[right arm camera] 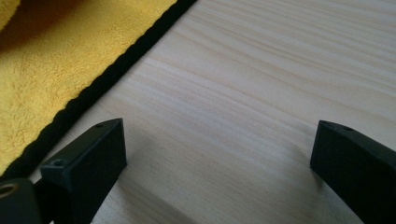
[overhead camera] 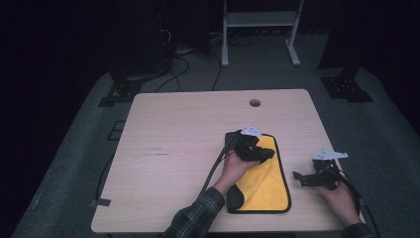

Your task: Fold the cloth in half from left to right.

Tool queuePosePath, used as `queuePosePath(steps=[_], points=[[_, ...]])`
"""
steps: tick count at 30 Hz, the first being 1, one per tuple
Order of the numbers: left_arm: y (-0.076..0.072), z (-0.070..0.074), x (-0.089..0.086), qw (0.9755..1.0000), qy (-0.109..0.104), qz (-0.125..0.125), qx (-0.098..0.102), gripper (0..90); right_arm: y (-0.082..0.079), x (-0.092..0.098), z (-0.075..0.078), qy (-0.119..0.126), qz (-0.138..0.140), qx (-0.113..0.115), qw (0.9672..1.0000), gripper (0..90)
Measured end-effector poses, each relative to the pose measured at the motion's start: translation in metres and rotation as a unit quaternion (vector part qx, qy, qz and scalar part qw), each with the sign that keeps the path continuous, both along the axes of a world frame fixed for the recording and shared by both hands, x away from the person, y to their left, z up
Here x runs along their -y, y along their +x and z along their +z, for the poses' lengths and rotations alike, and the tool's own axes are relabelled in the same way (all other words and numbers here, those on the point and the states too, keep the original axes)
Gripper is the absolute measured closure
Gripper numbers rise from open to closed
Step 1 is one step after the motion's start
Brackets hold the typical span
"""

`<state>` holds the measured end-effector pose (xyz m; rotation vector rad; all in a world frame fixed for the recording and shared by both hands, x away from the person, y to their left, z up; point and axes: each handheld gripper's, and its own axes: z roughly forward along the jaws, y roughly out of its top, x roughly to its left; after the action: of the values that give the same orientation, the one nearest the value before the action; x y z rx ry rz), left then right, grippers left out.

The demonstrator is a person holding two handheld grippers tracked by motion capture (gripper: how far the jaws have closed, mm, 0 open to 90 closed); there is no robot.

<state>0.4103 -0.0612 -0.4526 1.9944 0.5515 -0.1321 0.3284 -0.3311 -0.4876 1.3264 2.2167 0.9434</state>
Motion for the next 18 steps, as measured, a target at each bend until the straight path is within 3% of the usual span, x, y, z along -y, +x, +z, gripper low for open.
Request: queuePosePath(steps=[5, 11, 18], points=[[0.003, -0.006, 0.010, 1.0000, 0.008, -0.001, -0.006, 84.9, 0.000, 0.000, 0.000, 0.001, -0.001, -0.001, 1.0000, 2.7], [0.003, -0.017, 0.024, 0.9990, 0.044, -0.010, -0.005, 84.9, 0.000, 0.000, 0.000, 0.001, -0.001, 0.000, 1.0000, 2.6], [0.002, -0.022, 0.035, 0.9975, 0.071, -0.008, -0.004, 84.6, 0.000, 0.000, 0.000, 0.001, 0.000, 0.000, 1.0000, 2.6]])
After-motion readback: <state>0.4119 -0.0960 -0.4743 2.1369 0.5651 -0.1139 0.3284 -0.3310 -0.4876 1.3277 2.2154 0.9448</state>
